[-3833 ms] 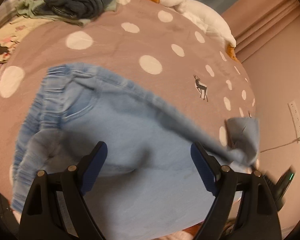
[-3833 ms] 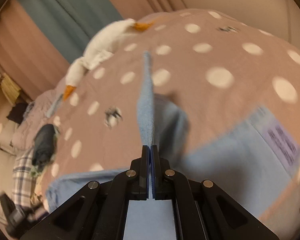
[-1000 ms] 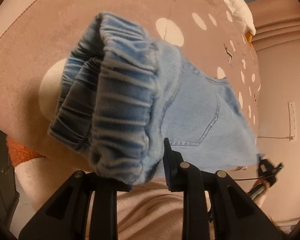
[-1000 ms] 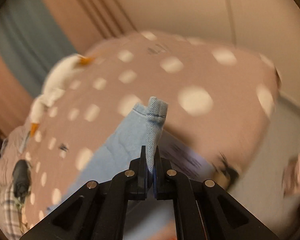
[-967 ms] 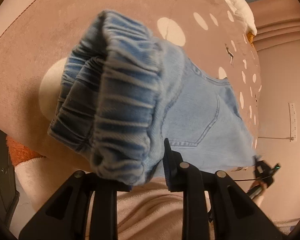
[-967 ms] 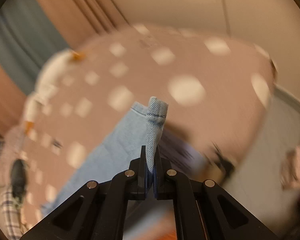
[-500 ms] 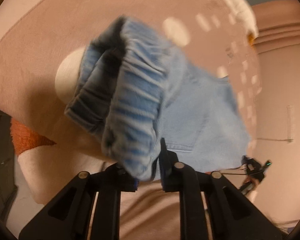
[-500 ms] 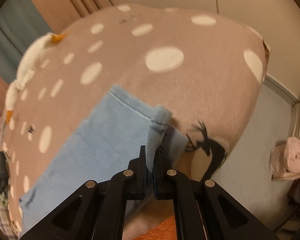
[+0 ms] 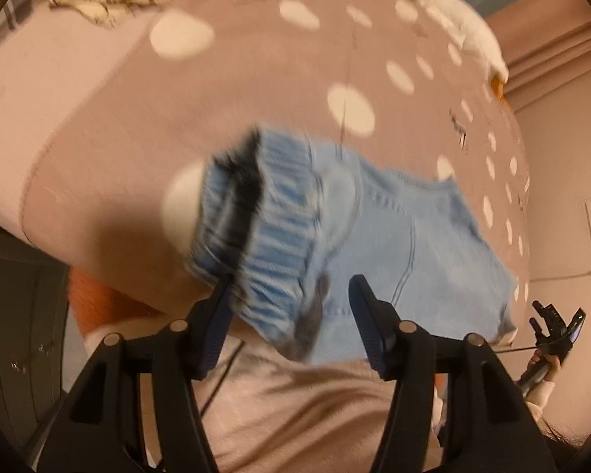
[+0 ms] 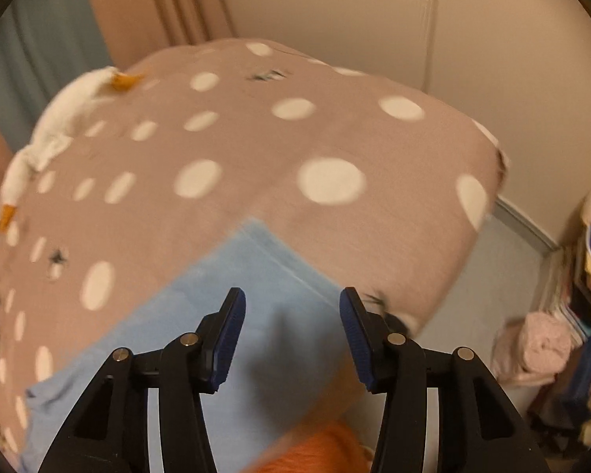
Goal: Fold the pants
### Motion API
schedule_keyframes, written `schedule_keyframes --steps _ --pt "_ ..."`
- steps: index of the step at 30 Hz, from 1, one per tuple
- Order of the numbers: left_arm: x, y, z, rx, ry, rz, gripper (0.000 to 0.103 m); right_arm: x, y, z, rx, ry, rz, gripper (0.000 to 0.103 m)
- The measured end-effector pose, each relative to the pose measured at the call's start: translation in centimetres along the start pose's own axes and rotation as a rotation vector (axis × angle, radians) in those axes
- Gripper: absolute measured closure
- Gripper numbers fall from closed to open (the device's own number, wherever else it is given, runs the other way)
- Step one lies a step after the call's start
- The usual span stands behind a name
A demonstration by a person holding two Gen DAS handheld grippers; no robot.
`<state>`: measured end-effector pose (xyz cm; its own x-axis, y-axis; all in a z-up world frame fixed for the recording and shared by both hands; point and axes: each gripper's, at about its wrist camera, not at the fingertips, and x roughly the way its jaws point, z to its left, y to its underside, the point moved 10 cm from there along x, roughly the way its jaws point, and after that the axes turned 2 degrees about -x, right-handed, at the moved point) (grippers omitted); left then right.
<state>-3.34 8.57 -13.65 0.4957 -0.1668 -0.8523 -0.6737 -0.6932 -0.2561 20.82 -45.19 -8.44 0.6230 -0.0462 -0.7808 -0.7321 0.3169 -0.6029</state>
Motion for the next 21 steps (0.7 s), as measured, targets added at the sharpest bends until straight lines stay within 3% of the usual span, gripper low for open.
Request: schedule_keyframes --steps 4,6,9,11,15,21 --pt "-0.6 -1.6 0.3 -0.032 0.020 -0.055 0.042 -0.5 1.7 10.7 -0.230 -0.226 0.030 0.053" --pt "-0.5 -2.5 0.2 -0.029 0.027 -0.080 0.042 -0.6 3.9 17.8 -0.366 -0.401 0.075 0.053" --pt "0.1 -3.7 0.0 -0.022 0.013 -0.101 0.043 -0.6 8.1 26.2 -0.549 -0.560 0.171 0.053" --pt "0.7 -4.2 0.0 -0.012 -0.008 -0.108 0.044 -0.3 10.9 30.4 -0.684 -0.591 0.215 0.053" --pt "1.2 -4.7 0.7 -0.008 -0.054 -0.113 0.046 0.6 14.6 34.5 -0.835 -0.611 0.288 0.053" --pt "0.9 -4.5 1.6 -0.014 -0.034 -0.109 0.053 2.0 17.0 34.5 -0.952 -0.555 0.357 0.053"
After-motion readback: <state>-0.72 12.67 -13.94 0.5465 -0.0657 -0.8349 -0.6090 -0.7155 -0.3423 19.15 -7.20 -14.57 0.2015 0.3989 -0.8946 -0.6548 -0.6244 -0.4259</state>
